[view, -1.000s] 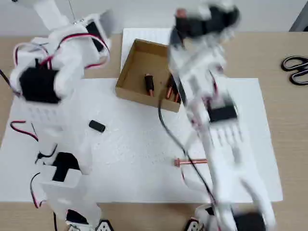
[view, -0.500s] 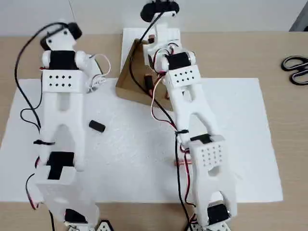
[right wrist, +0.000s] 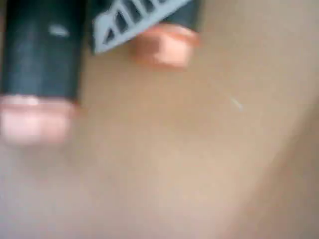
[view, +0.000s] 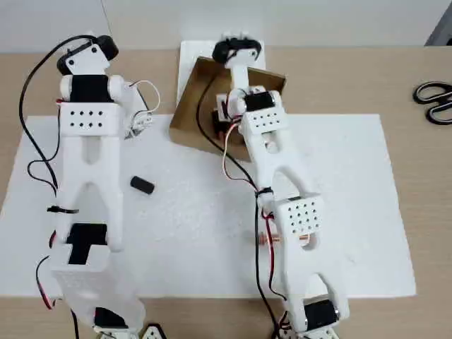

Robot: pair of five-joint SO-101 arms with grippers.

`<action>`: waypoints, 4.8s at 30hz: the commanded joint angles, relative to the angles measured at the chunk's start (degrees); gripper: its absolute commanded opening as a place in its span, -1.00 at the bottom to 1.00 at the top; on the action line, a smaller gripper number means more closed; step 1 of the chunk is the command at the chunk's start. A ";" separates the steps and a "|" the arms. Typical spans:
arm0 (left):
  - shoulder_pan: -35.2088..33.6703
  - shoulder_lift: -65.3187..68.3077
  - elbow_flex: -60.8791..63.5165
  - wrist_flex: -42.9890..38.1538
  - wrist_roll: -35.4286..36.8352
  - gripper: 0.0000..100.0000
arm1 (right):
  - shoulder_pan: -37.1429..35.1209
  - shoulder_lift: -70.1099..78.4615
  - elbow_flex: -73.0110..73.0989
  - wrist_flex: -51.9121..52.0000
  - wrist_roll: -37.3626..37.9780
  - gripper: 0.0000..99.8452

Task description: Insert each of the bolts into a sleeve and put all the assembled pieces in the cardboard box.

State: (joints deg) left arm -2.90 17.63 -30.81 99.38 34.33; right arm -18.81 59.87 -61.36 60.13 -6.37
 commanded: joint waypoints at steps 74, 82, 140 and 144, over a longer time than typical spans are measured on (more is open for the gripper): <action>33.41 -62.42 58.77 -12.40 -25.67 -0.70 | 28.70 -111.34 85.10 33.45 56.26 -0.41; 39.03 -49.49 53.67 -19.87 -37.10 -0.57 | 29.05 -134.20 92.40 32.48 41.85 -0.41; 47.30 9.14 25.89 -22.42 -60.48 -0.99 | 46.46 -152.66 90.46 20.53 8.00 -0.41; 43.52 6.68 19.47 -21.01 -52.13 -0.99 | 46.46 -152.57 90.55 20.53 8.00 -0.41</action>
State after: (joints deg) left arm 46.77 27.65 -4.97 77.76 -23.34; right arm 28.04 -93.19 30.77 81.93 1.89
